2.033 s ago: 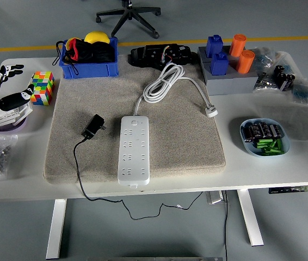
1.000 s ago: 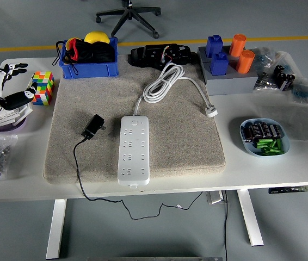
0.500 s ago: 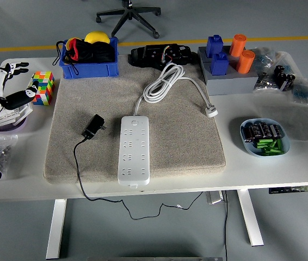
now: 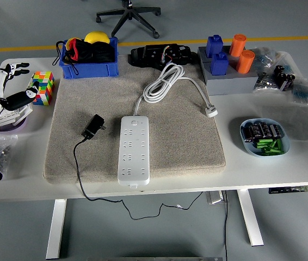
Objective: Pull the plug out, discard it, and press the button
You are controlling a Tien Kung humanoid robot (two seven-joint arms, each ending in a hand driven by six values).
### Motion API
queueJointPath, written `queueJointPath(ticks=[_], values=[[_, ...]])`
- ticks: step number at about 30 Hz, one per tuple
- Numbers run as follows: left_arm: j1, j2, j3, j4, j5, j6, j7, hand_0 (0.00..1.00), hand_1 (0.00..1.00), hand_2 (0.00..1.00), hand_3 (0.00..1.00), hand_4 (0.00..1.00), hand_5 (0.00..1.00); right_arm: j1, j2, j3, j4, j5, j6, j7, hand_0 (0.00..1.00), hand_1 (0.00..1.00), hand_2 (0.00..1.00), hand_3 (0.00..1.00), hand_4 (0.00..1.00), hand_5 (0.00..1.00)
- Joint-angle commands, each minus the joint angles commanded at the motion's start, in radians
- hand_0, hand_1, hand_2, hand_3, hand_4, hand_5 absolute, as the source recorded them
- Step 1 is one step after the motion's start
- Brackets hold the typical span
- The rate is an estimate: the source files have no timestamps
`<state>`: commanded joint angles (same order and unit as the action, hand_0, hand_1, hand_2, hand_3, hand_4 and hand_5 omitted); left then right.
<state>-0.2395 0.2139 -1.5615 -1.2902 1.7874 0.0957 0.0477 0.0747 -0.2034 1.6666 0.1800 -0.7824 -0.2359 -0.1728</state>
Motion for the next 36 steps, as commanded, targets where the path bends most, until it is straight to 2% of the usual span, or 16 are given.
queueJointPath(ticks=[18,20,36], values=[[0.006,-0.006,0.009,-0.012,0.002,0.006,-0.007,0.864,0.829,0.736,0.769,0.642,0.14,0.008,0.01,0.029,0.0,-0.029,-0.025,-0.017,0.741,0.669,0.646,0.612,0.659,0.469],[0.007,-0.007,0.009,-0.013,0.002,0.006,-0.008,0.864,0.829,0.731,0.761,0.639,0.118,0.01,0.011,0.031,0.0,-0.03,-0.028,-0.02,0.743,0.694,0.647,0.612,0.659,0.47],[0.002,-0.009,0.012,-0.024,0.001,0.015,-0.021,0.862,0.822,0.723,0.746,0.642,0.104,0.025,0.006,0.023,0.0,-0.022,-0.027,-0.025,0.744,0.694,0.65,0.612,0.659,0.471]])
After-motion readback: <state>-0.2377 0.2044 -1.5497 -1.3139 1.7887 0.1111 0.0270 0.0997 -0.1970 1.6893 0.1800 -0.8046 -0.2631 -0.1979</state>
